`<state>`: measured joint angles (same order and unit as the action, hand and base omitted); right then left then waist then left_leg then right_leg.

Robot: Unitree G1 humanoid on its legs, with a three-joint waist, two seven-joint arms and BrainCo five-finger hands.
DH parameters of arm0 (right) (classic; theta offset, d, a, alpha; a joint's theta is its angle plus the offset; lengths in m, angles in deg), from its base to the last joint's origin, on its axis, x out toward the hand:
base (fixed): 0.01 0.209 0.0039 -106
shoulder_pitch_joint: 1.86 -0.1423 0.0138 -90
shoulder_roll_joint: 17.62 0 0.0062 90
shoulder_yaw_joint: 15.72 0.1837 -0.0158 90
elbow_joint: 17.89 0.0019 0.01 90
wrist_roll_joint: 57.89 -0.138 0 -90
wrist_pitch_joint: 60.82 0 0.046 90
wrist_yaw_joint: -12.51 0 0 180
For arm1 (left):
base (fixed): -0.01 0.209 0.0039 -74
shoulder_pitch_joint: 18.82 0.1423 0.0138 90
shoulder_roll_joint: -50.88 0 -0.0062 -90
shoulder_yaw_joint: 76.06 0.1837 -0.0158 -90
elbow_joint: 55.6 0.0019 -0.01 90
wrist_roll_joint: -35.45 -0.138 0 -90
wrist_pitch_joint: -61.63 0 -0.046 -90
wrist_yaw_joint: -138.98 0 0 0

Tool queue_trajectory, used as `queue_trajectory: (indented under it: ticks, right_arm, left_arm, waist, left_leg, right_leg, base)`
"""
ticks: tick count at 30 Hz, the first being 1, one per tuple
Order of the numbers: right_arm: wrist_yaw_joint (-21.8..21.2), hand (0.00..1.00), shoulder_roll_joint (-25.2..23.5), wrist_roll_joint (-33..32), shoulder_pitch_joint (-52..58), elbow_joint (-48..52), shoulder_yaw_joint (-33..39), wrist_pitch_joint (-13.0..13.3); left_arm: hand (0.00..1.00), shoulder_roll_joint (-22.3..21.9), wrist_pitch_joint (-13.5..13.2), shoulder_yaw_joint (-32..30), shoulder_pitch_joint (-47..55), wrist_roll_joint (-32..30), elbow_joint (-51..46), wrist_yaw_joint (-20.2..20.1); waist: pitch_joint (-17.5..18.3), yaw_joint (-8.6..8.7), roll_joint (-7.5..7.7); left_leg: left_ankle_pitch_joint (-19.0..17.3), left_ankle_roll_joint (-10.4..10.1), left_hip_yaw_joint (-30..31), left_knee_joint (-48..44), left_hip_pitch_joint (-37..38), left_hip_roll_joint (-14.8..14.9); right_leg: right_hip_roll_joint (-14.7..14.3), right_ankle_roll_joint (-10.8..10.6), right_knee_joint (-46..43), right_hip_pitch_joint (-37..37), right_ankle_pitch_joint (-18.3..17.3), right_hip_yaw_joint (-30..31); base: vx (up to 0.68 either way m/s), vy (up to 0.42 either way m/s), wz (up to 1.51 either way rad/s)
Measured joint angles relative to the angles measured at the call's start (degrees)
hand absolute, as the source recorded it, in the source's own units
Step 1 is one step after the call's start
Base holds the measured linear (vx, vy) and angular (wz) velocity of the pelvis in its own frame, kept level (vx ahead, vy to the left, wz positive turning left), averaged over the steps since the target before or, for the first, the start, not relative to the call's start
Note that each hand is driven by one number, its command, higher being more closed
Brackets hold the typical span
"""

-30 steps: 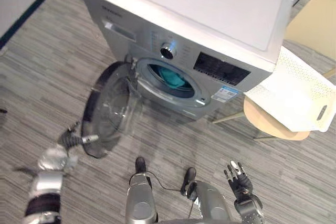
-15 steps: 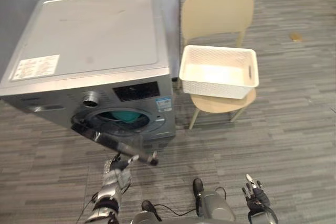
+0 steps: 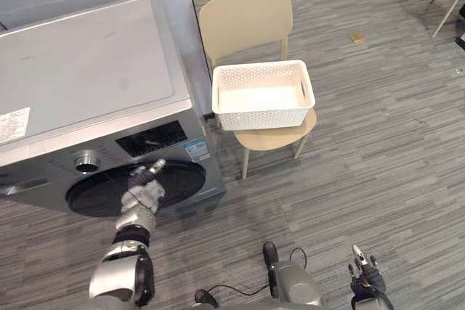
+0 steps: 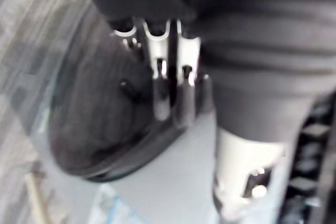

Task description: Pick up the laundry basket with both hands and put the clothes into the washing machine.

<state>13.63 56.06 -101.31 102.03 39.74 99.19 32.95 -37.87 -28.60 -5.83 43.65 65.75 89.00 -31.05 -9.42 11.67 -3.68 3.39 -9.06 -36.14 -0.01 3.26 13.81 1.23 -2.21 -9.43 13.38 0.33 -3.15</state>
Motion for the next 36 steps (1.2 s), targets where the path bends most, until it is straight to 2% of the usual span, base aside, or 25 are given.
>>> queue_trajectory:
  ticks: [1,3,6,7,8,9,11,13,16,18,23,27,30,33,34,35,36]
  right_arm:
    - [0.0,0.0,-0.3,0.0,0.0,-0.2,0.0,0.0]
    - [0.0,0.0,-0.4,0.0,0.1,-1.5,0.0,0.0]
    - [-0.1,0.0,-0.4,0.0,0.1,-4.0,0.0,-0.1]
    - [-0.1,0.0,-0.4,0.0,0.2,-5.2,0.0,-0.1]
    - [-0.1,0.0,-0.5,0.0,0.4,-5.9,0.0,-0.2]
    - [-0.1,0.0,-0.5,0.0,0.4,-6.4,0.0,-0.2]
    - [-0.1,0.0,-0.4,0.0,-0.6,-7.7,0.0,-0.2]
    - [-0.1,0.0,-0.4,0.0,-1.4,-8.4,-0.1,-0.2]
    - [0.0,0.0,-0.3,0.0,-3.5,-9.5,-0.1,-0.2]
    - [0.1,0.0,-0.3,0.0,-4.8,-9.7,-0.2,-0.2]
    - [0.3,0.0,-0.2,0.0,-6.0,-15.2,-0.2,0.3]
    - [0.3,0.0,1.0,2.1,-8.6,-25.4,-0.5,0.0]
    - [0.5,0.0,1.4,7.5,-9.3,-28.1,-1.4,-0.5]
    - [1.2,0.0,1.9,9.8,-9.7,-30.3,-3.8,-0.7]
    - [1.2,0.0,2.2,11.2,-9.9,-31.2,-4.6,-0.7]
    - [1.2,0.0,2.6,11.7,-10.2,-31.7,-4.9,-0.8]
    - [1.3,0.0,2.6,12.8,-10.2,-31.9,-5.2,-1.1]
  left_arm:
    - [0.0,0.1,-1.1,-1.6,0.2,0.4,-0.1,-0.1]
    - [0.0,0.1,-1.7,-2.4,0.5,0.3,-1.3,-0.3]
    - [0.0,-1.1,-4.3,-2.3,6.5,-0.2,-7.1,-1.8]
    - [0.0,-2.3,-5.1,-2.3,9.8,-0.9,-8.5,-2.4]
    - [0.0,-4.1,-5.4,-2.1,13.0,-2.0,-9.3,-2.6]
    - [0.0,-5.1,-5.4,-2.1,14.7,-2.5,-9.3,-2.6]
    - [0.0,-9.5,-5.4,-0.4,22.7,-4.9,-7.8,-3.6]
    - [0.0,-11.3,-5.2,0.1,26.1,-5.8,-5.8,-3.9]
    - [0.0,-15.4,-4.4,1.9,33.3,-9.1,-0.2,-5.3]
    - [0.0,-17.0,-3.8,1.9,35.7,-10.0,2.7,-6.2]
    - [0.0,-18.1,-3.7,-0.6,37.7,-12.0,6.4,-5.9]
    - [0.0,-18.0,-3.0,-0.6,37.8,-14.7,6.9,-6.3]
    - [0.0,-17.3,-2.6,-0.6,37.9,-15.8,7.7,-6.2]
    - [0.0,-16.9,-2.6,-0.7,38.2,-13.8,7.7,-6.1]
    - [0.0,-17.1,-2.6,-0.7,38.8,-12.0,6.6,-6.0]
    - [0.0,-17.0,-2.8,-0.9,38.9,-11.1,6.0,-6.0]
    - [0.0,-17.0,-2.9,-0.8,38.7,-8.9,5.2,-5.8]
  waist:
    - [0.1,-0.22,-0.02]
    - [0.2,-0.05,0.13]
    - [1.1,-0.25,-0.24]
    - [1.9,-0.59,-0.63]
    - [2.9,-1.83,-0.63]
    - [3.3,-2.17,-0.59]
    - [3.9,-3.58,-0.66]
    - [4.3,-4.4,-0.36]
    - [4.9,-6.52,0.2]
    - [5.2,-7.02,-0.08]
    - [5.6,-9.35,-0.08]
    - [5.5,-9.55,0.17]
    - [5.2,-10.24,0.49]
    - [4.8,-11.33,0.62]
    - [3.8,-11.99,0.11]
    - [3.2,-12.45,0.35]
    - [2.2,-12.54,0.77]
  left_leg:
    - [0.0,0.0,0.6,0.1,-0.2,-0.1]
    - [0.6,0.8,3.0,0.2,-0.7,-0.6]
    - [0.8,1.1,5.4,0.8,-0.7,-1.1]
    - [0.8,1.1,6.7,1.6,-0.6,-1.2]
    - [0.8,1.1,7.5,1.9,-0.7,-1.6]
    - [0.8,1.2,8.1,2.1,-0.8,-1.8]
    - [-0.6,2.8,9.9,2.0,-0.8,-2.3]
    - [-1.2,3.0,10.3,2.0,-0.8,-2.7]
    - [-2.4,3.3,10.8,1.9,-0.6,-4.3]
    - [-2.4,3.4,11.1,1.9,-0.4,-4.8]
    - [-2.4,3.5,14.3,1.9,1.2,-4.8]
    - [-2.5,3.4,17.8,1.0,1.4,-4.5]
    - [-3.7,2.8,19.2,-2.3,0.6,-3.2]
    - [-7.8,1.7,21.9,-11.8,-3.0,1.0]
    - [-8.8,2.6,22.3,-16.0,-4.6,2.5]
    - [-8.6,2.9,22.1,-18.5,-5.5,3.1]
    - [-7.5,4.6,21.6,-22.3,-7.8,3.7]
  right_leg:
    - [0.2,-0.2,0.6,-0.4,0.2,-0.6]
    - [1.1,-0.3,0.8,-1.0,0.3,-2.3]
    - [2.0,-0.4,2.0,-2.7,0.4,-4.3]
    - [2.2,-0.6,2.7,-3.3,0.5,-5.1]
    - [2.8,-0.7,3.0,-3.4,0.5,-6.3]
    - [3.0,-0.9,3.4,-3.8,0.7,-6.7]
    - [3.7,-2.9,6.8,-6.7,2.1,-9.0]
    - [4.0,-3.0,9.0,-8.0,3.4,-9.6]
    - [5.0,-3.3,15.3,-11.8,7.0,-10.4]
    - [5.7,-3.7,15.3,-12.4,7.3,-10.6]
    - [5.8,-3.5,15.3,-15.7,6.7,-13.4]
    - [5.7,-3.7,15.1,-18.4,5.7,-16.4]
    - [4.6,-3.0,15.1,-20.2,5.1,-17.9]
    - [1.8,-1.6,15.2,-22.1,3.5,-19.3]
    - [0.5,-1.1,15.3,-22.6,2.9,-19.8]
    - [0.1,-1.0,15.3,-23.2,2.7,-20.2]
    - [-0.1,-0.7,15.3,-24.3,2.2,-21.8]
  base:
    - [-0.11,0.044,0.23]
    - [-0.1,0.039,0.45]
    - [-0.07,0.054,0.48]
    - [-0.06,0.066,0.42]
    - [-0.04,0.07,0.41]
    - [-0.03,0.075,0.35]
    - [0.0,0.104,0.46]
    - [0.01,0.065,0.23]
    - [0.04,0.069,0.13]
    - [0.05,0.042,0.11]
    - [0.03,0.004,0.31]
    - [0.01,-0.012,0.44]
    - [-0.01,-0.037,0.27]
    - [-0.06,-0.085,0.22]
    - [-0.08,-0.07,0.28]
    - [-0.12,-0.097,0.41]
    - [-0.09,-0.072,0.65]
